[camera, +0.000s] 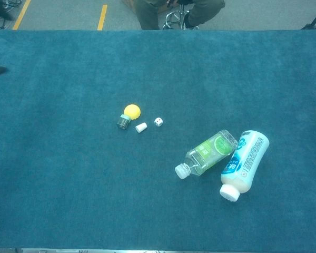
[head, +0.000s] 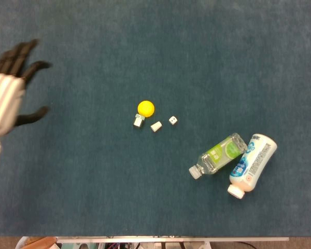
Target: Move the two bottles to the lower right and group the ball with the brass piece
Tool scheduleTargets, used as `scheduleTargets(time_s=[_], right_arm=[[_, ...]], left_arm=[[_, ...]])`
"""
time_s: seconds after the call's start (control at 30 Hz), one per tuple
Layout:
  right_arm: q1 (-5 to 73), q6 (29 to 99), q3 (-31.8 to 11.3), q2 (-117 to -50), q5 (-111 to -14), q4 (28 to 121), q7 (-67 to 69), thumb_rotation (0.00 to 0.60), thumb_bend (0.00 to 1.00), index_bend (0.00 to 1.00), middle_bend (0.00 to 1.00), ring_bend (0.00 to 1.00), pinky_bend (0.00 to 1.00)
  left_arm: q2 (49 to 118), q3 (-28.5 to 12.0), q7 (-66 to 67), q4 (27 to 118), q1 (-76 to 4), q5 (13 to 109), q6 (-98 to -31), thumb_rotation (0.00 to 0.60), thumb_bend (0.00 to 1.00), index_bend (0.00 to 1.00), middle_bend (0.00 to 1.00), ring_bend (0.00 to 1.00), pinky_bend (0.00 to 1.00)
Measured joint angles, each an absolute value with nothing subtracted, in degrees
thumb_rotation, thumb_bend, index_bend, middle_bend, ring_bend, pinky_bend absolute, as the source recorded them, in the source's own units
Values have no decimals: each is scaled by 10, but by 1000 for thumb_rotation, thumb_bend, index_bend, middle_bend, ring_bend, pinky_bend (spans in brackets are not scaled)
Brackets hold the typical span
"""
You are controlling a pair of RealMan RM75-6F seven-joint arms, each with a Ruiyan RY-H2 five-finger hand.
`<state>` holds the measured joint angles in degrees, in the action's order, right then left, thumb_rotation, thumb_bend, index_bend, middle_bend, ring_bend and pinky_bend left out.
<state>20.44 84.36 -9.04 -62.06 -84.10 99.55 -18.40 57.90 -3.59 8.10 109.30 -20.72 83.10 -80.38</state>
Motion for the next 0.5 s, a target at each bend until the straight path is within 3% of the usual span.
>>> scheduleTargets(time_s=[0.23,0.5], right_arm=[[149,872,-63,-623,-821,1006,-176,600,0,392,429,314,399],[94,920,-42,-652,-817,1002,-162,600,0,400,429,314,399]], left_arm=[[551,-7,125,1101,-120,926,-941,600,160,294,103,90,174],[596,13,195,1024,-28,992,-1051,600,160,321,139,118,180]])
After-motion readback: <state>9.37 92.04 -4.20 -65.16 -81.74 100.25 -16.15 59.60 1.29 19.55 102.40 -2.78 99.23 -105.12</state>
